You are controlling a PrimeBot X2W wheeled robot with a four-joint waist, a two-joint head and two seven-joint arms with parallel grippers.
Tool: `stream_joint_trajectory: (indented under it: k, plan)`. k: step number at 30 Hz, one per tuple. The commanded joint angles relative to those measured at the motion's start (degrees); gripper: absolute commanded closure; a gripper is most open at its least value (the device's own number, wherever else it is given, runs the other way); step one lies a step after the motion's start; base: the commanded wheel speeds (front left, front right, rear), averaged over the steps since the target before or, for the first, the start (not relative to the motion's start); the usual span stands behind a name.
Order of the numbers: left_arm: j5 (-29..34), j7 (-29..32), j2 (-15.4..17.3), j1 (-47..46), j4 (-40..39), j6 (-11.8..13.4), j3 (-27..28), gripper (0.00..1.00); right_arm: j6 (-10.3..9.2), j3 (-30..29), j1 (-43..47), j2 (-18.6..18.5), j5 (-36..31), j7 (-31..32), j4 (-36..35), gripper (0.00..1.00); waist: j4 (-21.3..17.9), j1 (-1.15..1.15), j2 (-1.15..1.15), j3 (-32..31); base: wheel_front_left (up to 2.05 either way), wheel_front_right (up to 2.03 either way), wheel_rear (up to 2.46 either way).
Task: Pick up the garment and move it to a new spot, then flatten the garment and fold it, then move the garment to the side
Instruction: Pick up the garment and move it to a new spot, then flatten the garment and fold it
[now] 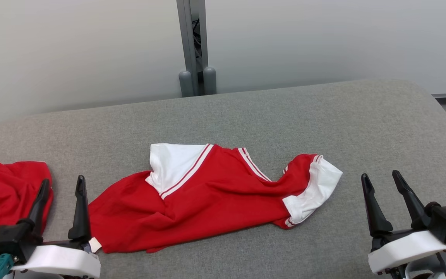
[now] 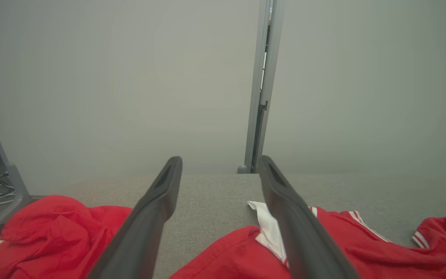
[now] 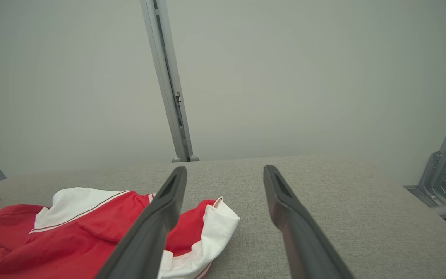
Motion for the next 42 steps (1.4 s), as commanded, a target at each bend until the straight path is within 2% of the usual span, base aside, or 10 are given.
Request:
stream_joint_trajectory:
  k: [1,31,38,41,42]
  plan:
    - [-0.4,0.3,0.4,0.7,-0.4,0.4,-0.1,0.00,0.11,-0.4,0.7,-0.4,-0.1,0.5,-0.3,0.00,0.2,0.00,0.00,-0.5,0.00,0.00,0.00]
    - [0.8,3.9,0.7,1.6,-2.2,2.8,-2.5,0.00,0.11,0.0,0.2,-0.3,0.6,2.0,-1.2,0.00,0.8,0.00,0.00,-1.1,0.00,0.00,0.00]
    - [1.0,5.3,1.1,-0.1,-3.0,2.9,-3.1,0.00,0.11,1.5,-4.0,-1.1,1.2,3.8,0.1,0.00,3.6,0.00,0.00,1.2,0.00,0.00,0.00]
    - [1.1,5.8,1.0,-1.5,-3.2,2.7,-3.4,0.00,0.11,3.8,-8.6,-3.1,3.2,4.6,2.6,0.00,6.1,0.00,0.00,3.4,0.00,0.00,0.00]
    - [0.9,5.5,0.7,-2.5,-3.3,2.7,-3.3,0.00,0.11,6.0,-12.9,-4.8,4.9,5.1,5.4,0.00,7.7,0.00,0.00,5.3,0.00,0.00,0.00]
